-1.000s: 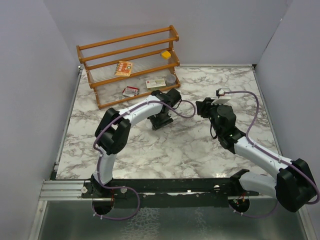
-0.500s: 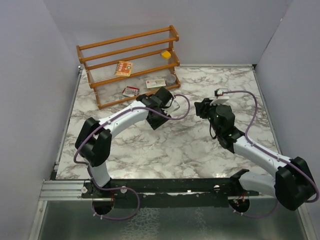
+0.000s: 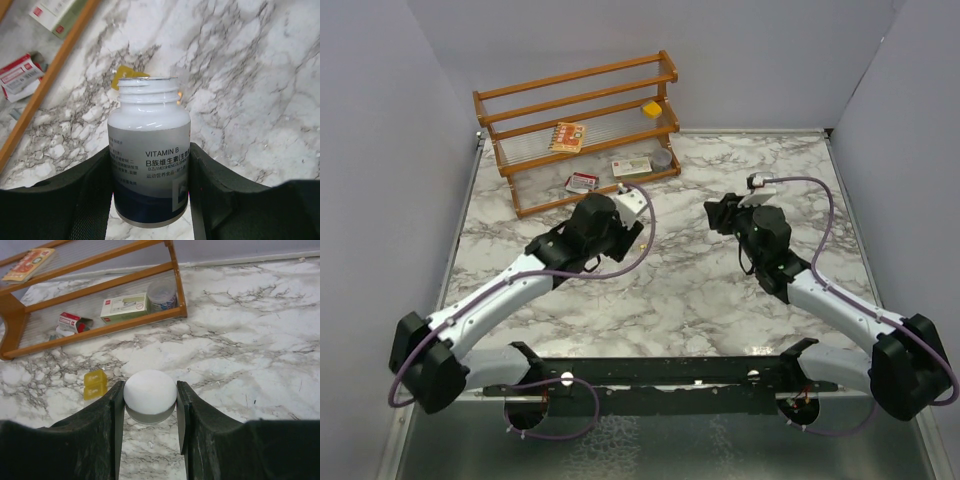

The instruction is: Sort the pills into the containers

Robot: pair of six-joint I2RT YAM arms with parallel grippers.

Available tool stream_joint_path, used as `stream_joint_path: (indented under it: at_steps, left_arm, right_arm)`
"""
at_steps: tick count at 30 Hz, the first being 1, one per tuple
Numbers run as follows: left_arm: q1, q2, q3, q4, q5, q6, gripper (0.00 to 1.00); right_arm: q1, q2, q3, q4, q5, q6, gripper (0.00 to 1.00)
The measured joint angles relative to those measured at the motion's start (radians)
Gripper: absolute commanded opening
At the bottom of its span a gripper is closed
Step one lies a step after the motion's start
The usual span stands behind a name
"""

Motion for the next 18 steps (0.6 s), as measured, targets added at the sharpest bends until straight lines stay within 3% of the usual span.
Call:
stream_joint_path:
  at_steps: [7,13,18]
  left_arm:
    - [0.0,-0.315,-0.231,0.262,0.003,-0.082,0.0]
    - [0.001,-0.392,-0.29,0.368,0.031,-0.121,0.0]
    - [0.001,-0.507,-0.436,0.503,0.112,-0.152,0.0]
  right_arm:
    - [0.0,0.001,0.072,-0.024,-0.081,-0.012,0.01]
    - [0.0,0.001,0.144,-0.064,-0.234,-0.039,0.01]
    - [0.0,0.001,0.23,-0.114,-0.408,-0.061,0.01]
